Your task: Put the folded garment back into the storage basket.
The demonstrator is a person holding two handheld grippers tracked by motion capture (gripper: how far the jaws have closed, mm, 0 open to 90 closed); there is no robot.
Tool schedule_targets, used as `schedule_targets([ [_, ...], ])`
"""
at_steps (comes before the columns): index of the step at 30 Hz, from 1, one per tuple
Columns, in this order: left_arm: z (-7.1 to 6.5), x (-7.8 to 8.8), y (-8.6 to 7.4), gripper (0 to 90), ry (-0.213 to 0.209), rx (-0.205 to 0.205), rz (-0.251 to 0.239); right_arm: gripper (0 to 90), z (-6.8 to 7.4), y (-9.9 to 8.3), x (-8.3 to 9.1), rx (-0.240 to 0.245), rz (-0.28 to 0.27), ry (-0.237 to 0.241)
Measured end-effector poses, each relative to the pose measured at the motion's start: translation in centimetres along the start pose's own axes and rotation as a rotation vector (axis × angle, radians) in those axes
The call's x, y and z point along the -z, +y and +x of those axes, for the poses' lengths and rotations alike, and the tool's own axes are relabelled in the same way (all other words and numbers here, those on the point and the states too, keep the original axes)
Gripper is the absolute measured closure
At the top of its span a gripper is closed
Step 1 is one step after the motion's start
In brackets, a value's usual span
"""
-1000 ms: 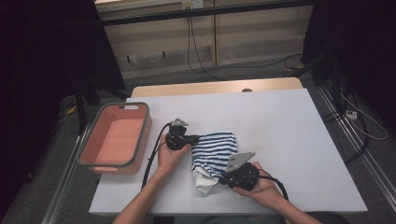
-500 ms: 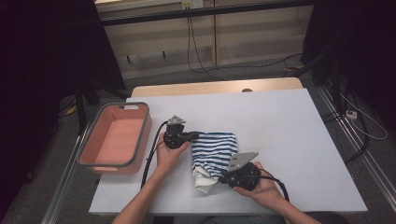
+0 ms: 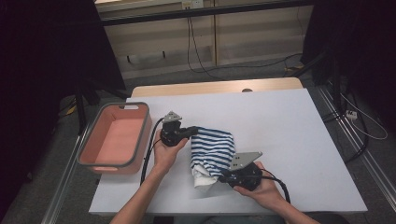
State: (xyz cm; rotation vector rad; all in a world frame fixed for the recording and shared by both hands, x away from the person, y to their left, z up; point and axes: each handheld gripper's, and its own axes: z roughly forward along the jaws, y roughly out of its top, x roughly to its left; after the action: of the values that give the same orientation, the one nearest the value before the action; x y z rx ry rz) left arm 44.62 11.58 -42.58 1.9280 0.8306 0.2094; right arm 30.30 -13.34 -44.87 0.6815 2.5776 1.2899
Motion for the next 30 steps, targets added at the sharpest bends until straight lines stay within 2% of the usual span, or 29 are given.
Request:
schedule_targets([
  [4,-0.2,0.2,0.3,85.7,0.008,-0.013,-0.012,80.6,0.0,0.1,0.0,0.002,-0.013,0.002],
  [18,0.2,1.9,0.9,85.7,0.022,0.001,-0.056,80.7,0.1,1.4,0.3,-0.003,-0.069,0.009],
  [30,1.0,3.4,1.9,85.7,0.039,0.007,-0.089,80.7,0.5,3.5,-0.6,0.028,-0.081,0.012],
])
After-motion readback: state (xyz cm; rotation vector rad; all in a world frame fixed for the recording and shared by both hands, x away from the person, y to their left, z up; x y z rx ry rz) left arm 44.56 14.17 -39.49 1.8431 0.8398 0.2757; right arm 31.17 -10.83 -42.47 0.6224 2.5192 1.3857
